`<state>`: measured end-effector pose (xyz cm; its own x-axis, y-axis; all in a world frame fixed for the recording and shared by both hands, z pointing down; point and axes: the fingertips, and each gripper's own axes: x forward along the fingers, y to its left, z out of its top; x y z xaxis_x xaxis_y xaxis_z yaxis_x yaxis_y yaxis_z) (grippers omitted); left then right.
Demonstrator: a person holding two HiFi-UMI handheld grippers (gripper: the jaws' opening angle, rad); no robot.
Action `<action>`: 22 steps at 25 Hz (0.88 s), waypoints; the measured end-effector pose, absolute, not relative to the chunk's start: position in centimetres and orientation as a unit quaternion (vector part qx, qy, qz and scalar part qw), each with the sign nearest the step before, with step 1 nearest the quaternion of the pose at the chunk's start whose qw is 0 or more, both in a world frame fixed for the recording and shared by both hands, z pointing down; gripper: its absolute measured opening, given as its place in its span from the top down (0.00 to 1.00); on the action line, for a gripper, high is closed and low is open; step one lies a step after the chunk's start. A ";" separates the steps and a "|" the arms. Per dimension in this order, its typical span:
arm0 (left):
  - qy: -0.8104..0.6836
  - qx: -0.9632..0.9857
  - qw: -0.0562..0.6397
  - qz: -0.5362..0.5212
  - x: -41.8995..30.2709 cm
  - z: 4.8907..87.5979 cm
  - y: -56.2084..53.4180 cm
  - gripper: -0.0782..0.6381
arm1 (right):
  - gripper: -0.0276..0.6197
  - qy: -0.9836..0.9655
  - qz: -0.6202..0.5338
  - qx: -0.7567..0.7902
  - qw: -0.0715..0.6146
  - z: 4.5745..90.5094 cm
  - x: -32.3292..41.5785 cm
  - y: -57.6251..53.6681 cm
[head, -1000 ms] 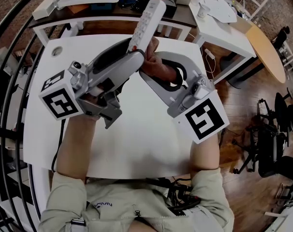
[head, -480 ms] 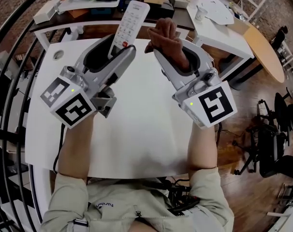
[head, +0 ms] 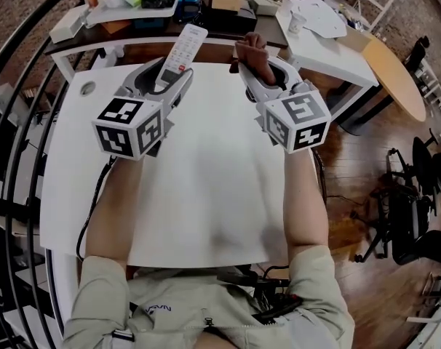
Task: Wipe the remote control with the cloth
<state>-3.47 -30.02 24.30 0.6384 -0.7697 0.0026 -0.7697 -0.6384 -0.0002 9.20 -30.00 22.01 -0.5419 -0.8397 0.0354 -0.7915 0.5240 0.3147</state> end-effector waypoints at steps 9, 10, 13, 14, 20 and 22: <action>-0.451 0.884 0.031 0.117 -3.6 31.3 -34.4 0.55 | 0.78 -0.855 -0.057 0.478 0.196 29.4 9.8 -34.9; -0.448 0.884 0.041 0.127 -3.5 32.0 -34.7 0.55 | 0.78 -0.853 -0.049 0.476 0.207 30.2 9.8 -35.3; -0.437 0.882 0.069 0.161 -3.1 33.9 -35.7 0.55 | 0.77 -0.849 -0.027 0.471 0.237 32.5 9.7 -36.2; -0.436 0.880 0.075 0.172 -3.1 34.5 -36.0 0.55 | 0.77 -0.847 -0.020 0.470 0.248 33.2 9.7 -36.5; -0.449 0.858 0.094 0.230 -4.0 37.0 -37.1 0.55 | 0.77 -0.825 0.028 0.466 0.317 37.9 10.7 -37.5; -0.449 0.855 0.101 0.240 -4.2 37.7 -37.3 0.55 | 0.77 -0.819 0.039 0.465 0.334 38.9 11.0 -37.6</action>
<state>-4.18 -37.34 37.70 0.4827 -0.7187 0.5005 -0.8156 -0.5771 -0.0421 11.05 -37.62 38.86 -0.3446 -0.7354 0.5835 -0.7877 0.5647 0.2465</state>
